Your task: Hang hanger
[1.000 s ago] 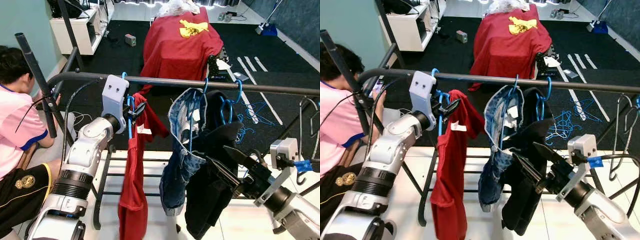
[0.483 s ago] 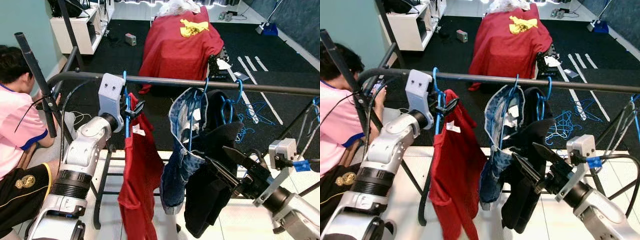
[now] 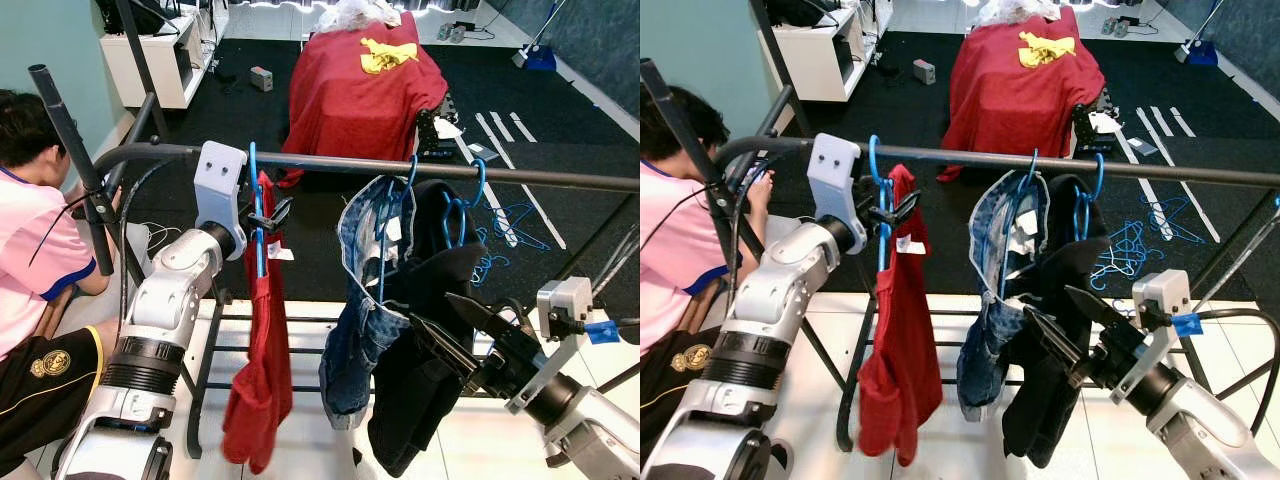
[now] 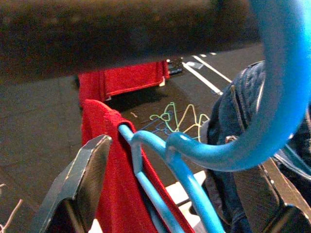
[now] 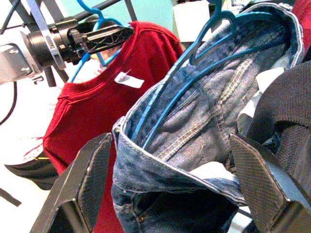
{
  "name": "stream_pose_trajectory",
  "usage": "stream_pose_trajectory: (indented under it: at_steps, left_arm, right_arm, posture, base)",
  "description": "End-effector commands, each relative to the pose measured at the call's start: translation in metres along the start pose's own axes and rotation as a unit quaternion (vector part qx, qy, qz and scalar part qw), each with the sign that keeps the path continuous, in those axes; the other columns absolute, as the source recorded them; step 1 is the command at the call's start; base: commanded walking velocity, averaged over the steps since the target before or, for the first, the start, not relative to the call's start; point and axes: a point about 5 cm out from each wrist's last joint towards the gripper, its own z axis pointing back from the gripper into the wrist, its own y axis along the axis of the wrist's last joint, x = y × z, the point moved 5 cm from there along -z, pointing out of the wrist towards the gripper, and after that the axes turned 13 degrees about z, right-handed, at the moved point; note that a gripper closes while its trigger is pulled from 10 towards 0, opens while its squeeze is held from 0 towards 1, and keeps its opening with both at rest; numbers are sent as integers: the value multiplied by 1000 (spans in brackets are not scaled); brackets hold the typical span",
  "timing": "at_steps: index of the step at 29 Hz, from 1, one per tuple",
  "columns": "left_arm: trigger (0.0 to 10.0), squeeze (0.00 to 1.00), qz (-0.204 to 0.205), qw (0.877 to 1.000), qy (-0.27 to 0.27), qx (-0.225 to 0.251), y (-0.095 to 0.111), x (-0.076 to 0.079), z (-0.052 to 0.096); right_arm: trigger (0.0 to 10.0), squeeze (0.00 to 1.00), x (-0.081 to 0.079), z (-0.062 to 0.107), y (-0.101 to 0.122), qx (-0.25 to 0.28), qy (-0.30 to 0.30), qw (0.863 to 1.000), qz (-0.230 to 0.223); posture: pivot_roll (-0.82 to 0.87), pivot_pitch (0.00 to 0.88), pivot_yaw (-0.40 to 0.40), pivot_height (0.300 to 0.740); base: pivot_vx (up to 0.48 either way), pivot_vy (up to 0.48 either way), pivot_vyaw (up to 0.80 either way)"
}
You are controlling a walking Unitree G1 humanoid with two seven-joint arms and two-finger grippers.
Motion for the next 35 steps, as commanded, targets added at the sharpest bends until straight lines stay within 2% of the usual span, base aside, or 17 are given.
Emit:
stream_pose_trajectory:
  at_steps: [1,2,3,4,7,9,10,12,14,15,16,19,21,23,28,34,35]
  left_arm:
    - [10000,1000,-37,999,8,-4,0,-6,0]
    - [10000,1000,-37,999,8,-4,0,-6,0]
    - [10000,275,-45,999,15,-4,2,-8,0]
    - [10000,0,-39,999,18,-1,5,-8,-1]
    - [10000,0,-37,999,34,-7,9,-9,0]
    - [10000,0,-80,994,58,-42,3,-11,3]
    - [10000,0,-86,992,69,-58,-1,-13,6]
    - [10000,0,-53,990,66,-110,-15,-3,16]
    - [10000,0,-23,989,53,-138,-23,9,24]
    - [10000,0,-23,989,53,-138,-23,9,24]
    - [10000,0,-7,987,50,-153,-30,14,30]
    - [10000,0,-4,986,50,-159,-34,14,33]
    - [10000,0,1,984,74,-165,-40,3,36]
    - [10000,0,6,983,105,-153,-36,-10,34]
    - [10000,0,0,981,137,-141,-25,-22,30]
    - [10000,0,-13,978,143,-150,-29,-22,29]
    - [8588,0,-10,979,136,-149,-31,-18,28]
  right_arm:
    - [10000,0,-5,1,0,-2,6,1000,-3]
    - [10000,0,-5,1,0,-2,6,1000,-3]
    - [10000,0,-5,1,0,-2,6,1000,-3]
    - [10000,0,-5,1,0,-2,6,1000,-3]
    - [10000,0,-5,1,-1,-3,6,1000,-3]
    - [10000,0,-5,1,-1,-4,6,1000,-3]
    - [10000,0,-5,1,-1,-5,6,1000,-3]
    - [10000,0,-5,1,-2,-6,6,1000,-3]
    - [10000,0,-5,2,-3,-7,7,1000,-3]
    - [10000,0,-5,2,-3,-7,7,1000,-3]
    - [10000,0,-6,0,-4,-7,9,1000,-4]
    - [10000,0,-6,0,-5,-7,10,1000,-5]
    - [10000,0,-8,-2,-5,-6,14,1000,-5]
    - [10000,0,-9,-3,-5,-5,16,1000,-6]
    - [10000,0,-9,-3,-5,-6,17,1000,-5]
    - [10000,0,-12,-4,-5,-5,17,1000,-6]
    - [10000,0,-12,-3,-5,-6,17,1000,-6]
  posture:
    - [-98,162,3,740]
    - [-98,162,3,740]
    - [-98,162,3,740]
    - [-98,162,3,740]
    - [-97,164,4,740]
    - [-96,165,7,740]
    - [-96,165,10,740]
    - [-90,164,15,740]
    - [-82,163,17,740]
    - [-82,163,17,740]
    - [-68,159,20,740]
    - [-67,157,19,740]
    - [-66,152,17,740]
    - [-69,148,15,740]
    - [-74,144,20,740]
    - [-83,153,19,740]
    - [-83,153,19,740]
  base:
    - [0,0,0]
    - [0,0,0]
    - [0,0,0]
    - [0,0,0]
    - [0,0,0]
    - [0,0,0]
    - [0,0,0]
    - [0,0,0]
    - [0,0,0]
    - [0,0,0]
    - [0,0,0]
    - [0,0,0]
    - [0,0,0]
    - [0,0,0]
    - [0,0,0]
    - [0,0,0]
    - [0,0,0]
